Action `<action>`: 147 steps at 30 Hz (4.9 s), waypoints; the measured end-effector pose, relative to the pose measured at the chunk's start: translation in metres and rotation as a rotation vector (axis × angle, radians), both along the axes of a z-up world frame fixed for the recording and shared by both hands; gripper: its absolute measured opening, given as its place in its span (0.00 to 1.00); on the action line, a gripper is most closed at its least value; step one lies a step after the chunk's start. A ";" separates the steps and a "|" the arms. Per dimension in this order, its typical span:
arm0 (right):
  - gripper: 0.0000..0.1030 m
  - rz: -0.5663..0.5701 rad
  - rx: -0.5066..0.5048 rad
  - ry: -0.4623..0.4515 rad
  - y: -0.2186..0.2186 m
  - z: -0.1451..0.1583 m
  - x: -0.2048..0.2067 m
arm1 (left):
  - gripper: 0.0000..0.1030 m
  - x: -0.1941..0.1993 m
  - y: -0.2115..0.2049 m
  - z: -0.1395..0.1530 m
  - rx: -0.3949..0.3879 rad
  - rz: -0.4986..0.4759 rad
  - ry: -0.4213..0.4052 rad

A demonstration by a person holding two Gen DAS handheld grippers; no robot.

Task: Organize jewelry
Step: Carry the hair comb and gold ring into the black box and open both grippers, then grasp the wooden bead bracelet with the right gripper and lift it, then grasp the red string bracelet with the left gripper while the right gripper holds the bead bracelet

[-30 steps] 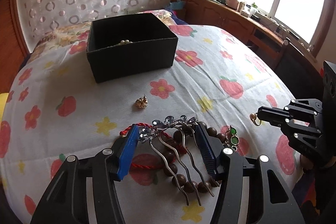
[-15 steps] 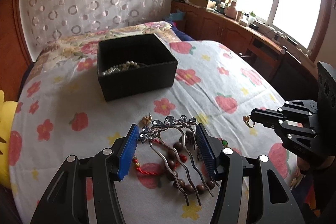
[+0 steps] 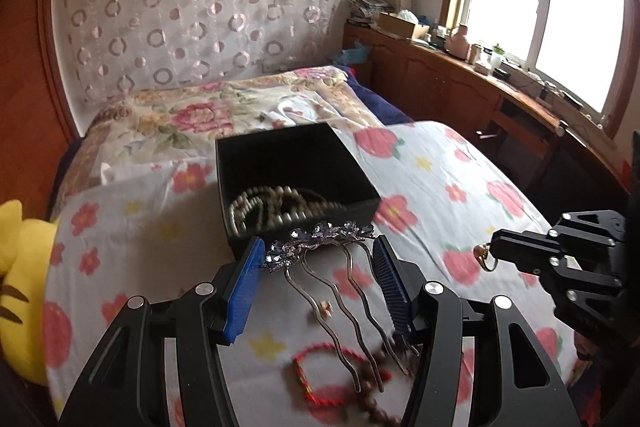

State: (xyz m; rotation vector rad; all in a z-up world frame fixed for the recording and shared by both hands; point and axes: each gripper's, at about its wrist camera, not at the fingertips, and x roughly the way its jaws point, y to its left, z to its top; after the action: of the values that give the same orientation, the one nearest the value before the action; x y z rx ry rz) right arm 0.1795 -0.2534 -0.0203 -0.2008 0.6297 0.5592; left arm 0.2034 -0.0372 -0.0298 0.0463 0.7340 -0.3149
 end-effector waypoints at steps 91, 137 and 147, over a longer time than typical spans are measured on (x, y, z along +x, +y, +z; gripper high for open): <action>0.26 0.170 -0.150 0.229 0.058 -0.067 0.001 | 0.93 -0.098 0.066 -0.058 -0.042 0.119 0.017; 0.16 0.149 0.003 -0.031 0.008 0.028 -0.036 | 0.06 -0.047 0.020 -0.066 0.033 -0.012 0.136; 0.16 0.127 0.007 -0.063 0.015 0.040 -0.014 | 0.06 -0.050 0.029 -0.026 -0.001 0.025 0.044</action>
State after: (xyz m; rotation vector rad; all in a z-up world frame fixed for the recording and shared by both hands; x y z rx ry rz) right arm 0.1652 -0.2382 0.0201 -0.2521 0.5565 0.6752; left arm 0.1530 -0.0084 -0.0554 0.0293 0.7779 -0.2930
